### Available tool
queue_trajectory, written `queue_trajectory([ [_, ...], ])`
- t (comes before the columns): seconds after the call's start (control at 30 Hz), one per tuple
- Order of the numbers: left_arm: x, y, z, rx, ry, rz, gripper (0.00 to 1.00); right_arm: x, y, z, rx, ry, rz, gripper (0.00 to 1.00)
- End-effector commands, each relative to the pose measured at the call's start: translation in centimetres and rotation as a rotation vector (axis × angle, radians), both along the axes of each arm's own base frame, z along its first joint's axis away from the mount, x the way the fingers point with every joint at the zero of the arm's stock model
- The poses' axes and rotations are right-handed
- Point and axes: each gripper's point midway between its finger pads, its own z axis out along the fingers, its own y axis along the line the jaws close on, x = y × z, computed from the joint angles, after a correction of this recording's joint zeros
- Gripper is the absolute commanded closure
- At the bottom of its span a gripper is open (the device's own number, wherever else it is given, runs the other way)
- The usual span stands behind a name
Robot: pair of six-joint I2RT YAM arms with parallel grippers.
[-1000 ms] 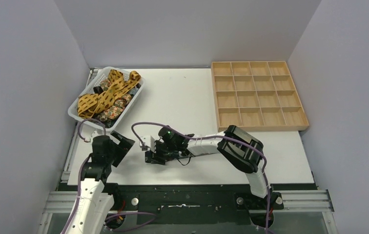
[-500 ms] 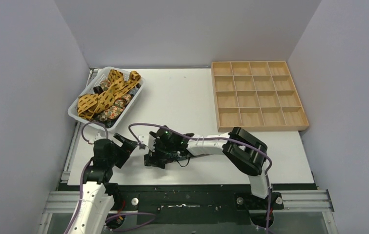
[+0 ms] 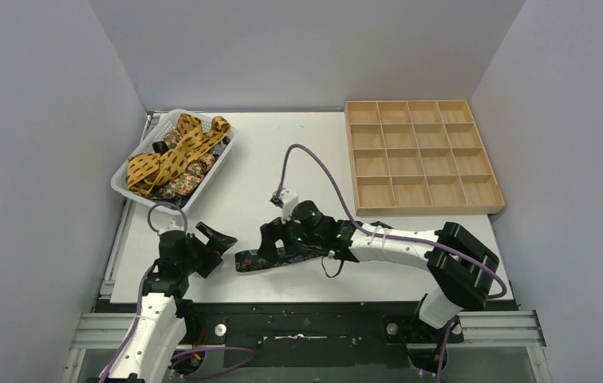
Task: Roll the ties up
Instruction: Roll the tie at the center of the board.
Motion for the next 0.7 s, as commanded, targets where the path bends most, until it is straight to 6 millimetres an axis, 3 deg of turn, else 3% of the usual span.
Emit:
queue_trajectory([
  [0.0,0.8,-1.3,1.3,-0.028,-0.095,-0.084,0.17,1.0,-1.6,-2.1,0.174,0.35,-0.189,0.04],
  [0.2,0.1,-2.1,0.9,-0.047,-0.091,-0.113,0.19,0.5,-0.1,-1.7,0.247,0.414,-0.153,0.34],
  [0.37,-0.8,-2.6,0.6,-0.031,-0.078,-0.121,0.19,-0.1,1.1,-2.1,0.242,0.452,-0.12,0.5],
  [0.67,-1.8,-3.0,0.2,0.013,-0.064,-0.131,0.2,0.3,1.6,-3.5,0.209,0.488,-0.125,0.6],
])
